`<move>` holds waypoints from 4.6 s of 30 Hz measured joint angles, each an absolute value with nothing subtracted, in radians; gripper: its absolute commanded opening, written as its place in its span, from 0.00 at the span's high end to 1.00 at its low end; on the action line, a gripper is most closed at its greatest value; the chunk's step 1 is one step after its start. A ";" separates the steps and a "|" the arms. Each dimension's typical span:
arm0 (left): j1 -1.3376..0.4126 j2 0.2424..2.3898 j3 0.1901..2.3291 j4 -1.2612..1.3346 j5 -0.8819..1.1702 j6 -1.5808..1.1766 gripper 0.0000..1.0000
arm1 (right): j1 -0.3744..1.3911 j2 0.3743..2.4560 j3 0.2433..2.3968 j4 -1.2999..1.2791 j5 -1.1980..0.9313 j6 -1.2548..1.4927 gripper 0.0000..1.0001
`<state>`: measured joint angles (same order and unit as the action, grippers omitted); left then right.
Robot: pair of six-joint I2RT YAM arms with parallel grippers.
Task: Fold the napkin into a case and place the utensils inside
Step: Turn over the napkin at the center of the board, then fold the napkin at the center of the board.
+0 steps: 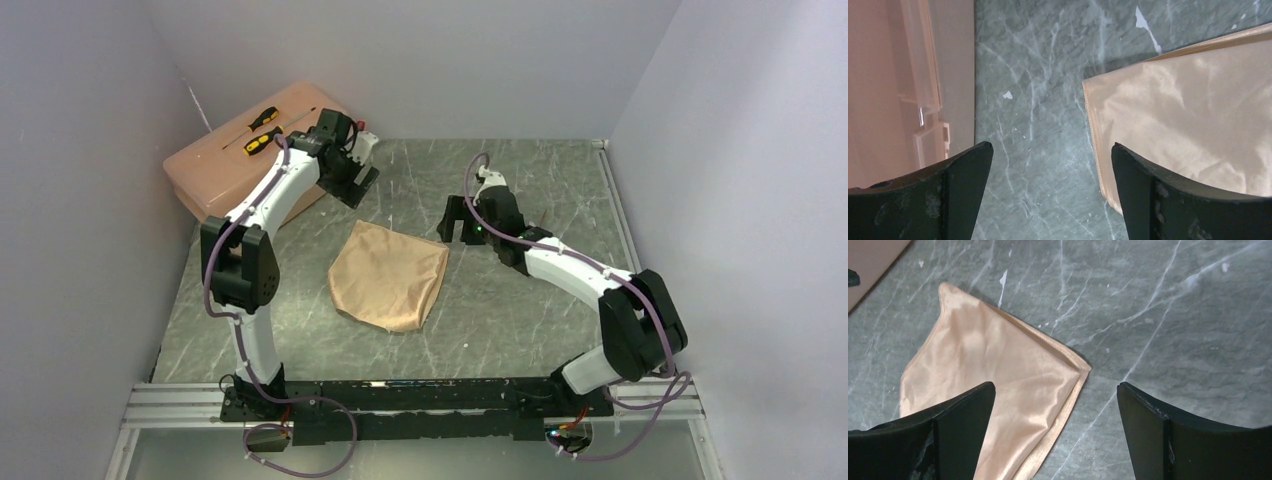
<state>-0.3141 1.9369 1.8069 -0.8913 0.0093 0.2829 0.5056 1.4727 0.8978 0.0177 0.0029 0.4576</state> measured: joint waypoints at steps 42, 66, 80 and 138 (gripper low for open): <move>-0.408 1.750 1.443 -0.994 0.281 0.311 0.06 | 0.561 1.806 1.003 -0.054 -0.086 0.636 0.89; -0.579 1.747 1.393 -1.010 0.289 0.351 0.06 | 0.478 1.814 1.022 -0.052 -0.142 0.581 0.48; -0.521 1.903 1.534 -0.973 0.200 0.372 0.06 | 0.530 1.501 0.888 -0.013 -0.123 0.416 0.33; -0.580 2.111 1.787 -0.923 0.157 0.331 0.06 | 1.256 1.448 0.479 0.342 0.315 -0.634 0.03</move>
